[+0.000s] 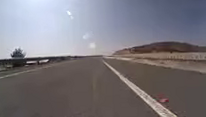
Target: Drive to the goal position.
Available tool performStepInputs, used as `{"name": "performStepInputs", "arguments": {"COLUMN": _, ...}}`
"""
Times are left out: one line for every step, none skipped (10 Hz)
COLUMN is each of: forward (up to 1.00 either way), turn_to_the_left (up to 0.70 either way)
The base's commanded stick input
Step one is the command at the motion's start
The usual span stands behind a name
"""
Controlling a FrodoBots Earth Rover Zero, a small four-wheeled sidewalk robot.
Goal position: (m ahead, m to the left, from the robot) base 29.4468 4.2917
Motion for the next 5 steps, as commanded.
{"name": "performStepInputs", "arguments": {"forward": 1.0, "turn_to_the_left": 0.0}}
{"name": "performStepInputs", "arguments": {"forward": 1.0, "turn_to_the_left": 0.27}}
{"name": "performStepInputs", "arguments": {"forward": 1.0, "turn_to_the_left": 0.27}}
{"name": "performStepInputs", "arguments": {"forward": 1.0, "turn_to_the_left": 0.0}}
{"name": "performStepInputs", "arguments": {"forward": 1.0, "turn_to_the_left": 0.0}}
